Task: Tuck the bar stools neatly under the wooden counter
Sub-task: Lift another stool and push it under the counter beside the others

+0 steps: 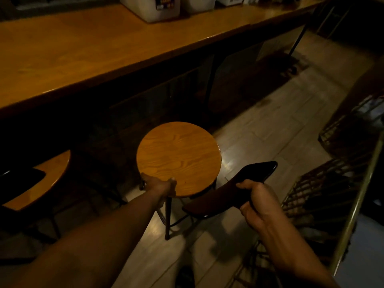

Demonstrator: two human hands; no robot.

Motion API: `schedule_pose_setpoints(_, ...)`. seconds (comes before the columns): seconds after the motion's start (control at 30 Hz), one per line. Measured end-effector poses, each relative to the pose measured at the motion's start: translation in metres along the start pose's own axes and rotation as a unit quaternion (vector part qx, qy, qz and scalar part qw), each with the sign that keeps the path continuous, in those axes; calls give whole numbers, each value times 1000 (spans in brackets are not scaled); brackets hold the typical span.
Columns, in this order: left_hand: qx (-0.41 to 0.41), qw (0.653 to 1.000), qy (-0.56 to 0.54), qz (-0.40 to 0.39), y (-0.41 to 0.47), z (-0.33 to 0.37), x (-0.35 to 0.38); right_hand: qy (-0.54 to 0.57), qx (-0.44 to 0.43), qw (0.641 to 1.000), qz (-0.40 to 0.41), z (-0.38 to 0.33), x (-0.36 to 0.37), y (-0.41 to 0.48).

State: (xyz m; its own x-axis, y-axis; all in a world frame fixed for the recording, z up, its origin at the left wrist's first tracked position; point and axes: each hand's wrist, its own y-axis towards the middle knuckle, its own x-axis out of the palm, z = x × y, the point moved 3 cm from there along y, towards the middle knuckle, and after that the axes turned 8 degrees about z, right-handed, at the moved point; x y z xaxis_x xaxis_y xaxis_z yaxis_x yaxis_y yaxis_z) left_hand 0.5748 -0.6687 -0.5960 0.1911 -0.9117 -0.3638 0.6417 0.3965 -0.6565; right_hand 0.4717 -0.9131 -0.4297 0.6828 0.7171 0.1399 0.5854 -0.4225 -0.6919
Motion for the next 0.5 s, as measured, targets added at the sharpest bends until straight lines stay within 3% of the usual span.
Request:
schedule_pose_setpoints(0.13,0,999,1,54,89,-35,12,4,-12,1000,-12,-9,16,10)
schedule_pose_setpoints(0.33,15,997,-11,70,58,21,-27,0,-12,999,-45,-19,71,27)
schedule_pose_setpoints(0.5,23,994,-5,109,86,54,-61,-2,11,998,-67,-12,128,39)
